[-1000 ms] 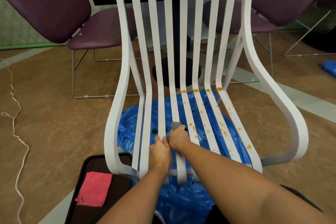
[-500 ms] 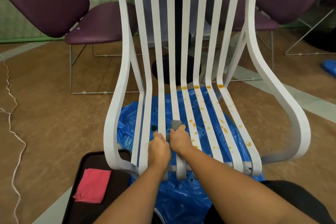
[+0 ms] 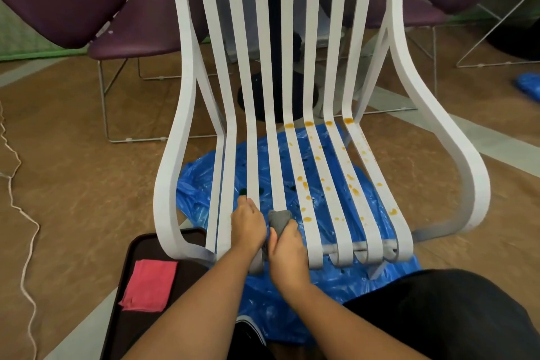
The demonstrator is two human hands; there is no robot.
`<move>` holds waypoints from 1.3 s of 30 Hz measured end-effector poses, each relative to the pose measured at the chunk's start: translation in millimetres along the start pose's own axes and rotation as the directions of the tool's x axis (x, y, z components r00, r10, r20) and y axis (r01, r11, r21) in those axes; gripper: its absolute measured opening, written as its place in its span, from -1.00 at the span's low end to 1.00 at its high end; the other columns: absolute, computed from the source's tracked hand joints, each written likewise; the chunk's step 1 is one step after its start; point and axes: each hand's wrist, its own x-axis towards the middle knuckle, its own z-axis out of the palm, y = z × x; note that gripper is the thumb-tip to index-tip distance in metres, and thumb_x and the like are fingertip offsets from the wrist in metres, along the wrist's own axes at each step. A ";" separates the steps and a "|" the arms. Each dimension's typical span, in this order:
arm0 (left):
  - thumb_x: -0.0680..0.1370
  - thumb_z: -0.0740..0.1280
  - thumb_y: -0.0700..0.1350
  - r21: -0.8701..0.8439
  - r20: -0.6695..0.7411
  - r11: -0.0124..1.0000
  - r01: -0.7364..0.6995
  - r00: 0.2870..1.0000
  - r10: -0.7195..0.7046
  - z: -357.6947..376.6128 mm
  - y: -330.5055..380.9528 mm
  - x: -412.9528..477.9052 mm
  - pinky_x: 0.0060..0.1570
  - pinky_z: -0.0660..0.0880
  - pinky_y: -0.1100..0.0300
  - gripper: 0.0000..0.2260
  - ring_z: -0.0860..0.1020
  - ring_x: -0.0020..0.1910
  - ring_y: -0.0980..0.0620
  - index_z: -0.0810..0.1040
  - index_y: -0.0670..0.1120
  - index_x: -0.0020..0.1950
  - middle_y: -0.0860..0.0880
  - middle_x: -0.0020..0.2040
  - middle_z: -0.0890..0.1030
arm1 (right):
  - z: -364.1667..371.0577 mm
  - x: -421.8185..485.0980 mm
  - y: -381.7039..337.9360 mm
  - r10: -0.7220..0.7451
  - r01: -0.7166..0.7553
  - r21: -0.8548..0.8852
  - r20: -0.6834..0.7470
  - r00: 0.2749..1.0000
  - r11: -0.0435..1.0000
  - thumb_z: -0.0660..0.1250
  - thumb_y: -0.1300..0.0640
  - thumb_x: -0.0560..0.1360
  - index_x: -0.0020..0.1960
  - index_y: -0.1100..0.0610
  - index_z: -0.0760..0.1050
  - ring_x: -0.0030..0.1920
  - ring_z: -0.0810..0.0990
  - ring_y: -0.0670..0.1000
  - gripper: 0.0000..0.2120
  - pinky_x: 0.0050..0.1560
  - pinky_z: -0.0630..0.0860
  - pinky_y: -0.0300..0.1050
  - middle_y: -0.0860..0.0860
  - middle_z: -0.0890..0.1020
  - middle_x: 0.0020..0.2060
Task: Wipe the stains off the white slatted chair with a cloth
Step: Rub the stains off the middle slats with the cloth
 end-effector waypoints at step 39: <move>0.74 0.00 -0.05 -0.054 0.026 0.998 0.017 1.000 -0.016 -5.9 5.3 -4.3 -0.38 0.34 0.15 -0.71 0.47 -0.31 0.02 0.40 -0.12 -0.04 -0.12 -0.22 0.52 | 14.3 -37.0 35.1 0.006 0.009 0.250 -0.061 0.998 0.968 -0.04 -0.22 0.57 -0.06 -0.06 0.34 -0.28 0.52 -0.13 -0.70 -0.33 0.41 -0.27 -0.08 0.54 -0.24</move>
